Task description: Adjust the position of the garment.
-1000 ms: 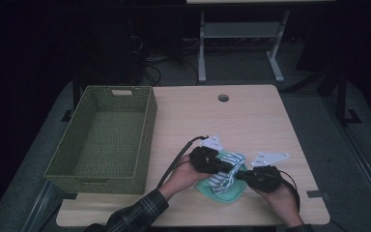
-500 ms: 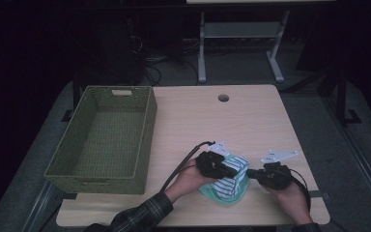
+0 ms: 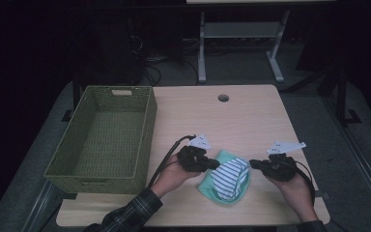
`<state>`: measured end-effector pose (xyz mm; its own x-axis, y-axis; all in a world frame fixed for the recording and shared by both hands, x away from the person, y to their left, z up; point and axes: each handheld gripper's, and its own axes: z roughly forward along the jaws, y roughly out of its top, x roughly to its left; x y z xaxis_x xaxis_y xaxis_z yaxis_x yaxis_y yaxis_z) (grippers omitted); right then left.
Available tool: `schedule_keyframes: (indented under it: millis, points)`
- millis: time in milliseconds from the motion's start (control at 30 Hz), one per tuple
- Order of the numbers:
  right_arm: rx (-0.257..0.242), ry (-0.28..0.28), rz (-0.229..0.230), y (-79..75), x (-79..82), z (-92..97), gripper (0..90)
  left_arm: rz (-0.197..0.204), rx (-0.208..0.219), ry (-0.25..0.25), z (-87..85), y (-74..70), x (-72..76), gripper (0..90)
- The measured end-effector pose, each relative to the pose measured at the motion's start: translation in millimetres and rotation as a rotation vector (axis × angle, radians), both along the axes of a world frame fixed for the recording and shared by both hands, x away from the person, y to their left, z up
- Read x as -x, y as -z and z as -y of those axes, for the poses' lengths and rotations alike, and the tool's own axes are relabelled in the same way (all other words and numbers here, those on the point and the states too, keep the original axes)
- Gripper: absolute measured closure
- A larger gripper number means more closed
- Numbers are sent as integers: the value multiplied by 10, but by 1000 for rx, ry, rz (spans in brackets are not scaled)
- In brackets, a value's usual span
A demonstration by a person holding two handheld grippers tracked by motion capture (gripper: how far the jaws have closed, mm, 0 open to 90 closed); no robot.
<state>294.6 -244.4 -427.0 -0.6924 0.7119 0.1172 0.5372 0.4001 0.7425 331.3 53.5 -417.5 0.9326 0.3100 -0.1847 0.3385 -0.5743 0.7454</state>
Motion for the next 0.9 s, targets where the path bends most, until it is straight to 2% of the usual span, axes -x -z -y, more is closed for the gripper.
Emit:
schedule_keyframes:
  millis: [67,167,333,400,600,900]
  points:
    - [-15,-22,6,-22,-41,-63,897,-8,-4,-18,-64,22,2,859]
    - [-11,-52,11,-33,-113,-163,897,-15,-19,-30,-134,53,20,859]
    - [-25,-81,12,-51,-249,-366,897,-21,-38,-27,-174,112,36,859]
    - [-19,-100,21,-51,-320,-465,897,-31,-41,-27,-152,144,42,859]
    - [-18,-125,-5,4,-472,-689,897,-27,-71,2,-69,228,70,864]
    - [32,-126,-61,218,-528,-755,898,-10,-133,36,26,322,127,867]
